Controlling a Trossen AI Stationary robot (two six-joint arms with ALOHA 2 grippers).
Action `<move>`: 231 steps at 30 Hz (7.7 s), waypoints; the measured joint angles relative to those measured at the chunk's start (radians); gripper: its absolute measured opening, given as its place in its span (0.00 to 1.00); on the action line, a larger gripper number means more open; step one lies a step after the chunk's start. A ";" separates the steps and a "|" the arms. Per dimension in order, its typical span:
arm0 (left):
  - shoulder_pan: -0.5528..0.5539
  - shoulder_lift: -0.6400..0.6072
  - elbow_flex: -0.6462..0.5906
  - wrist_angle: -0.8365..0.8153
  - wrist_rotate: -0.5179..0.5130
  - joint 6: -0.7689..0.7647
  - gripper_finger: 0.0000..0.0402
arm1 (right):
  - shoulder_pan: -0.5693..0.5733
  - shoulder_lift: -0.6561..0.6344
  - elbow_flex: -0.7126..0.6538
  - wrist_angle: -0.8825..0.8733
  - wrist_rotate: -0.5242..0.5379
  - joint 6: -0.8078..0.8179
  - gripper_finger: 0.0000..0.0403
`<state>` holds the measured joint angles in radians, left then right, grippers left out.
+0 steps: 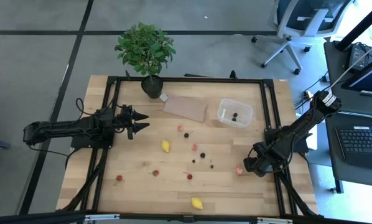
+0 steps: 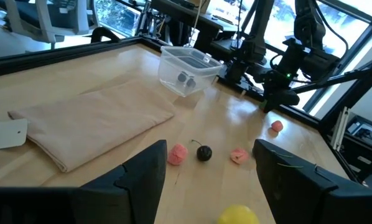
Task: Pick and placing Produce into tupperware
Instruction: Put the top right red strawberry into the transparent container, then put the bottom right pink peach into the transparent container
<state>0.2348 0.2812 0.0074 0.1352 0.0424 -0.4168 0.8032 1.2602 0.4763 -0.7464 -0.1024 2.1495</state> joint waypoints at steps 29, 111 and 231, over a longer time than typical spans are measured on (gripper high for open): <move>0.000 0.000 0.000 0.000 -0.007 0.002 0.58 | -0.327 0.003 0.628 -0.469 0.394 -0.403 0.36; 0.000 0.000 0.000 -0.011 -0.004 0.140 0.58 | -1.145 0.255 0.749 -0.432 0.229 -1.173 0.47; 0.000 0.000 0.000 -0.014 -0.130 0.264 0.58 | -1.174 0.271 0.531 -0.170 0.206 -1.084 0.21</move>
<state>0.2352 0.2813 0.0074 0.1207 -0.0879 -0.1524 -0.3703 1.5316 1.0071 -0.9161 0.1031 1.0650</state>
